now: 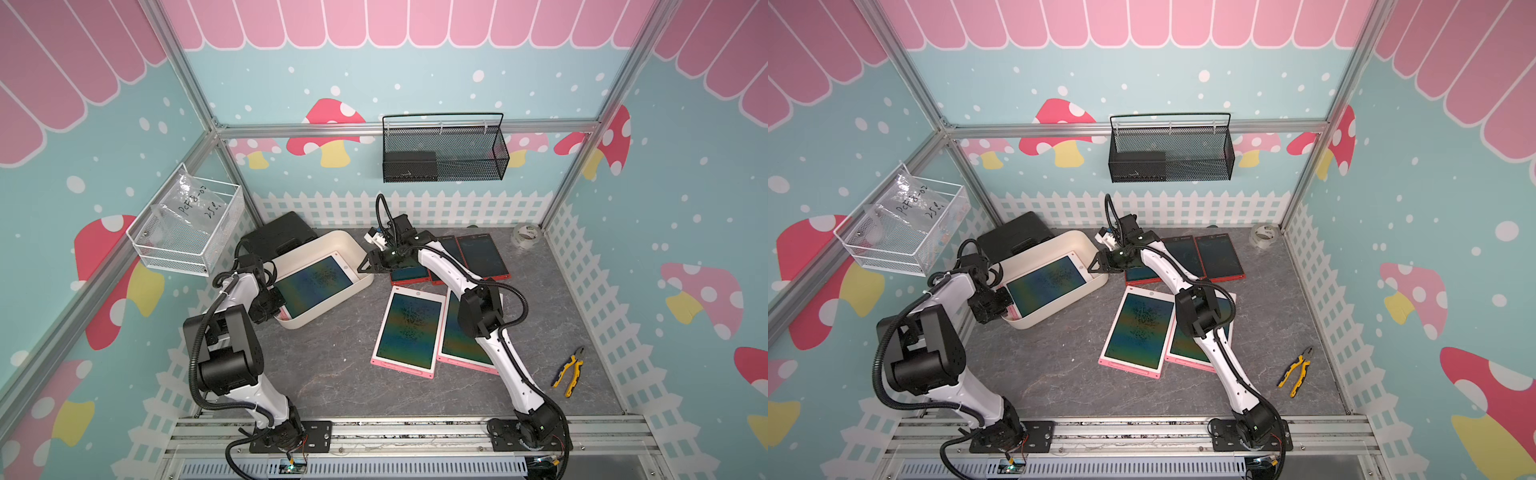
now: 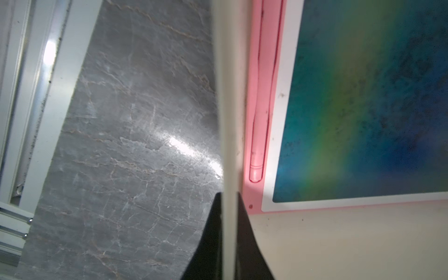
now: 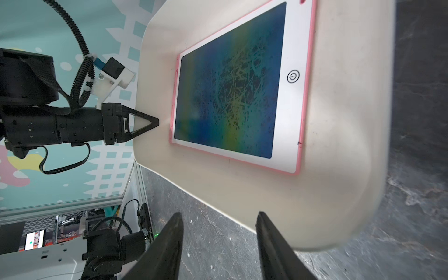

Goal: Take out the writing tablet from the storage box
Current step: Pick up the storage box at the center of the board.

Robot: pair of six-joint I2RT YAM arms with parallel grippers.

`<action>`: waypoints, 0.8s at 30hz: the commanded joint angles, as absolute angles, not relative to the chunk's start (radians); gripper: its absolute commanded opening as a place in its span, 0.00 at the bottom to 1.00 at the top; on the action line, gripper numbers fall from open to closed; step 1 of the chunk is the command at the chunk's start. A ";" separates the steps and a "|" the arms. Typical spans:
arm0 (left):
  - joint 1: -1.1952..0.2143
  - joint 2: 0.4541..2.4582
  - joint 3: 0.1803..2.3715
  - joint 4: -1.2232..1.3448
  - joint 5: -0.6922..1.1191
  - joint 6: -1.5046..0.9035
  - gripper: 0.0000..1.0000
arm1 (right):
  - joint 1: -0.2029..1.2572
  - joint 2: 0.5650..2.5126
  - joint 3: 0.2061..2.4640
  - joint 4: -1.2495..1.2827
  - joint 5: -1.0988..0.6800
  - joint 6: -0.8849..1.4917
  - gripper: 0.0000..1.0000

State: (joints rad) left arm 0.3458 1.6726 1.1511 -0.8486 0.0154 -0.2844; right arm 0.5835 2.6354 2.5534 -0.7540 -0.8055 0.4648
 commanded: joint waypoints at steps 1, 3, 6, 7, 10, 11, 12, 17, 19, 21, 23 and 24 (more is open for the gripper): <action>0.346 1.585 1.109 -0.807 0.012 -0.298 0.00 | 0.586 2.585 2.575 -0.747 -0.801 0.401 0.52; 0.346 1.533 1.076 -0.787 0.016 -0.308 0.00 | 0.588 2.582 2.569 -0.763 -0.783 0.386 0.53; 0.344 1.443 1.027 -0.749 0.038 -0.338 0.00 | 0.593 2.591 2.569 -0.801 -0.750 0.339 0.52; 0.344 1.419 1.014 -0.745 0.044 -0.348 0.00 | 0.594 2.592 2.569 -0.809 -0.737 0.327 0.53; 0.338 1.394 1.000 -0.758 0.067 -0.359 0.00 | 0.596 2.591 2.571 -0.833 -0.700 0.298 0.53; 0.338 1.388 0.997 -0.762 0.076 -0.363 0.00 | 0.598 2.589 2.571 -0.843 -0.688 0.284 0.53; 0.336 1.372 0.989 -0.761 0.079 -0.371 0.00 | 0.599 2.590 2.572 -0.850 -0.679 0.272 0.54; 0.334 1.286 0.977 -0.768 0.113 -0.418 0.00 | 0.610 2.606 2.572 -0.860 -0.670 0.242 0.56; 0.332 1.251 0.974 -0.777 0.099 -0.421 0.00 | 0.615 2.618 2.575 -0.853 -0.675 0.244 0.58; 0.332 1.211 0.970 -0.790 0.083 -0.417 0.00 | 0.616 2.632 2.580 -0.849 -0.669 0.247 0.59; 0.332 1.176 0.960 -0.790 0.088 -0.414 0.00 | 0.618 2.642 2.583 -0.844 -0.662 0.244 0.60; 0.331 1.161 0.954 -0.790 0.090 -0.415 0.00 | 0.619 2.651 2.585 -0.842 -0.647 0.244 0.60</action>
